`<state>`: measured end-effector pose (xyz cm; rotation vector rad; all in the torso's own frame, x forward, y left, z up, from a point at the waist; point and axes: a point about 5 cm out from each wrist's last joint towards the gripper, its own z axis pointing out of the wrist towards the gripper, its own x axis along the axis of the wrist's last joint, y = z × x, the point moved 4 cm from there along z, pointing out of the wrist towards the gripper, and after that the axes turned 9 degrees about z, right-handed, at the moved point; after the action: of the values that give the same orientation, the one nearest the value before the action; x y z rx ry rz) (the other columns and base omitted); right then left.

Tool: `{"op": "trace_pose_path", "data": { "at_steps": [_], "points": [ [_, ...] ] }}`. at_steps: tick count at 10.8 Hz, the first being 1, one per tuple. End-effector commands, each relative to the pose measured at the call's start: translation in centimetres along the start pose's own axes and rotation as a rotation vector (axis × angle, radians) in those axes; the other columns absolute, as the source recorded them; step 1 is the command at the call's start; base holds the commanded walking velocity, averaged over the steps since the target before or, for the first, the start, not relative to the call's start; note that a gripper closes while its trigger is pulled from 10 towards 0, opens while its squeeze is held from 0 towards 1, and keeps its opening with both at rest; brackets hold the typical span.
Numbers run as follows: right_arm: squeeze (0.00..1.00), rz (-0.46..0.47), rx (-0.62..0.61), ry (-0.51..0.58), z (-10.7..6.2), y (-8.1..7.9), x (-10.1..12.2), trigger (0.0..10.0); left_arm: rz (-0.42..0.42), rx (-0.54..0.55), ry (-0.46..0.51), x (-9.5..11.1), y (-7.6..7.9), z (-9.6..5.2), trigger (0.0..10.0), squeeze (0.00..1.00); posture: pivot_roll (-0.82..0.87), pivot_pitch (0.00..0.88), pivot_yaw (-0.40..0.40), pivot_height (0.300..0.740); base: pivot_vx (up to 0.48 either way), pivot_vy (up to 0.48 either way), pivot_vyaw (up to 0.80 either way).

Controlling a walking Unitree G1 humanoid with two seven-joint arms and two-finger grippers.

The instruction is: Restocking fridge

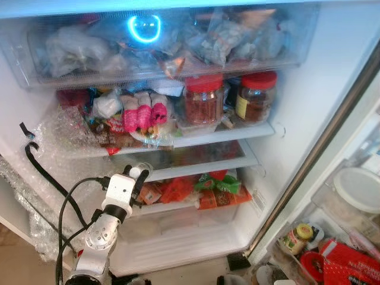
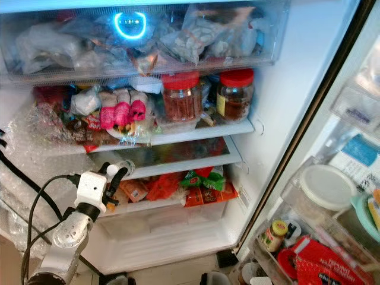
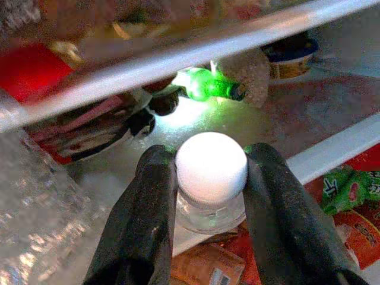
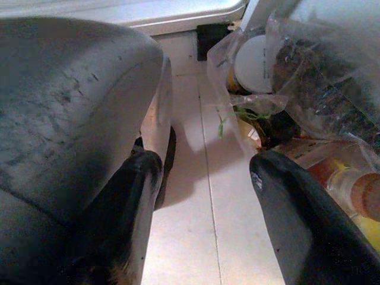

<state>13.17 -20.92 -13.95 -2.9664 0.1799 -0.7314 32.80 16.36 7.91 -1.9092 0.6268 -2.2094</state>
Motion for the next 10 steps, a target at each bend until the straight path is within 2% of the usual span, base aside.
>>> {"op": "trace_pose_path", "data": {
  "at_steps": [1,10],
  "points": [
    [0.0,-0.003,0.021,-0.022,0.11,-0.84,-0.6,10.0,0.015,-0.002,0.012,0.19,-0.15,0.17,10.0,0.0,-0.16,0.0,-0.008,0.619,0.0,0.0,0.0],
    [0.0,0.004,0.023,-0.014,0.07,-0.83,-0.6,10.0,0.017,0.004,0.043,0.98,-0.16,0.79,10.0,0.0,-0.17,0.0,-0.012,0.619,0.0,0.0,0.0]
  ]
}}
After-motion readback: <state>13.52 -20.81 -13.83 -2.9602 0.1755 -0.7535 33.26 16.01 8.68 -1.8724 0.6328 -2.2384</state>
